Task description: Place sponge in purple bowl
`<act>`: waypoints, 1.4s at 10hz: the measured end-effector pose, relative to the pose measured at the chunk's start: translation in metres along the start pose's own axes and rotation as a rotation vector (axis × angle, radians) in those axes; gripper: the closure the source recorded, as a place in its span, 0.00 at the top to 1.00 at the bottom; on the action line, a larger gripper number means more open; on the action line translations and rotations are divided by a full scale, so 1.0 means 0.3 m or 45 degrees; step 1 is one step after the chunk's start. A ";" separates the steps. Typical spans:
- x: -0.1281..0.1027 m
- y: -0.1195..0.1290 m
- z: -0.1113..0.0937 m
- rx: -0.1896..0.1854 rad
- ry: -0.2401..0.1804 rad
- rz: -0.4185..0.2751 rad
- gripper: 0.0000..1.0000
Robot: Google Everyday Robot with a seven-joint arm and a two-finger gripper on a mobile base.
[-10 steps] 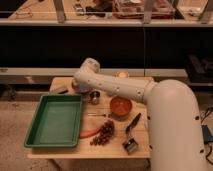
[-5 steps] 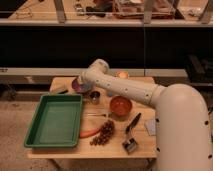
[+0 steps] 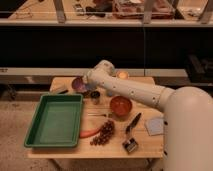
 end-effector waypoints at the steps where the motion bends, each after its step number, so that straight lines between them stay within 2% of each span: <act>1: 0.003 0.007 -0.009 0.006 0.021 0.017 0.00; 6: 0.026 -0.024 -0.028 0.088 0.138 0.099 0.00; 12: 0.027 -0.032 -0.026 0.098 0.137 0.107 0.00; 14: 0.030 0.001 -0.005 0.157 0.118 0.194 0.00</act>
